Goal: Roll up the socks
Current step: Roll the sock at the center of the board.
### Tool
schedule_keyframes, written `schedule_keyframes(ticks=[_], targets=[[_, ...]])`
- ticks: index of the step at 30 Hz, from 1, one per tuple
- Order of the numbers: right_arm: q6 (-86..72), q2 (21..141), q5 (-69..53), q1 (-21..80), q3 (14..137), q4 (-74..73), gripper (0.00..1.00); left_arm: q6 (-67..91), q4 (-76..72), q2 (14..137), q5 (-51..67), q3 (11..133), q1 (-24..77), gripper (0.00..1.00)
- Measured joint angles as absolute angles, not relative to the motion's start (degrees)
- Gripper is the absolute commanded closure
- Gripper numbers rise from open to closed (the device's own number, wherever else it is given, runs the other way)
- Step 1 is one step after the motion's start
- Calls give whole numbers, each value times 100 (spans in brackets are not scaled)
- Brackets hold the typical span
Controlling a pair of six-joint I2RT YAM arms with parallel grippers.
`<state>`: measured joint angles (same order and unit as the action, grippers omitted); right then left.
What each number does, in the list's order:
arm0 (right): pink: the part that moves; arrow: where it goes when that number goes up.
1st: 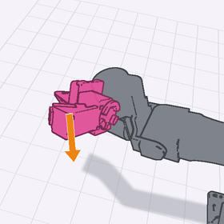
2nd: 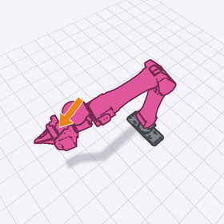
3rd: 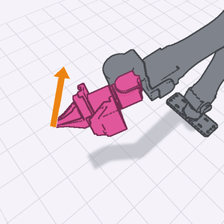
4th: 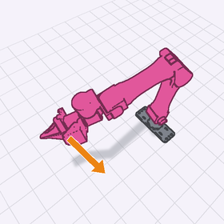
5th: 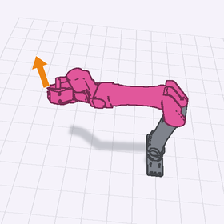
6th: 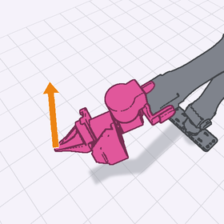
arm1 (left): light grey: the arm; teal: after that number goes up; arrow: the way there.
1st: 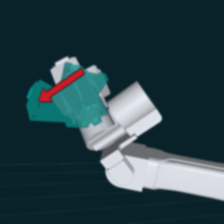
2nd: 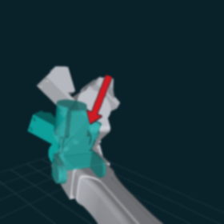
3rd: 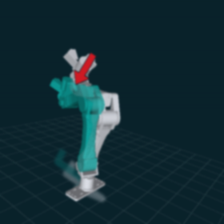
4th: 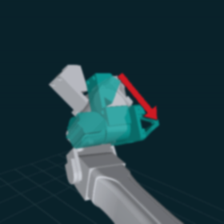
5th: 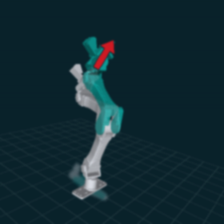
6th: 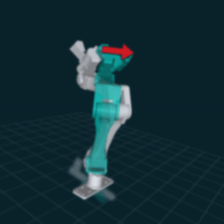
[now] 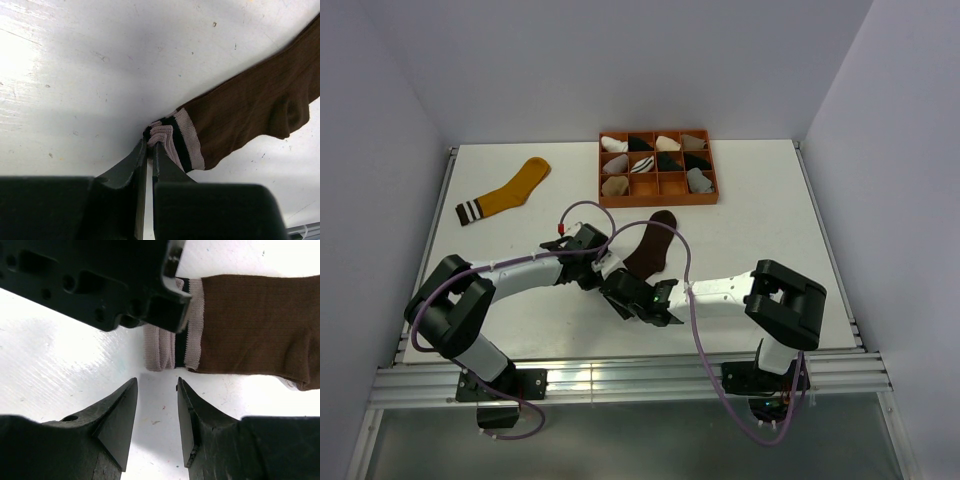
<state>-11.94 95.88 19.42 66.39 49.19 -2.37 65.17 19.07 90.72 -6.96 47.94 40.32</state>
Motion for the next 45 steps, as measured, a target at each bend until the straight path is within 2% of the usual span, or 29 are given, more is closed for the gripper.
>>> schedule_keyframes(ticks=[30, 36, 39, 40, 41, 45], targets=[[-1125, 9918, 2027, 6630, 4746, 934, 59, 6523, 1918, 9072, -628, 4794, 3997, 92], [-1168, 9981, 2097, 6571, 4755, 880, 72, 6521, 1918, 9072, -633, 4794, 3994, 92], [-1166, 9981, 2086, 6552, 4762, 851, 86, 6521, 1918, 9072, -631, 4794, 3997, 92], [-1170, 9981, 2069, 6549, 4770, 836, 95, 6523, 1918, 9072, -631, 4794, 3997, 92], [-1166, 9985, 2049, 6545, 4783, 816, 100, 6521, 1918, 9072, -631, 4794, 3997, 92], [-1162, 9990, 1793, 6442, 4838, 731, 100, 6549, 1914, 9070, -633, 4794, 3992, 87]])
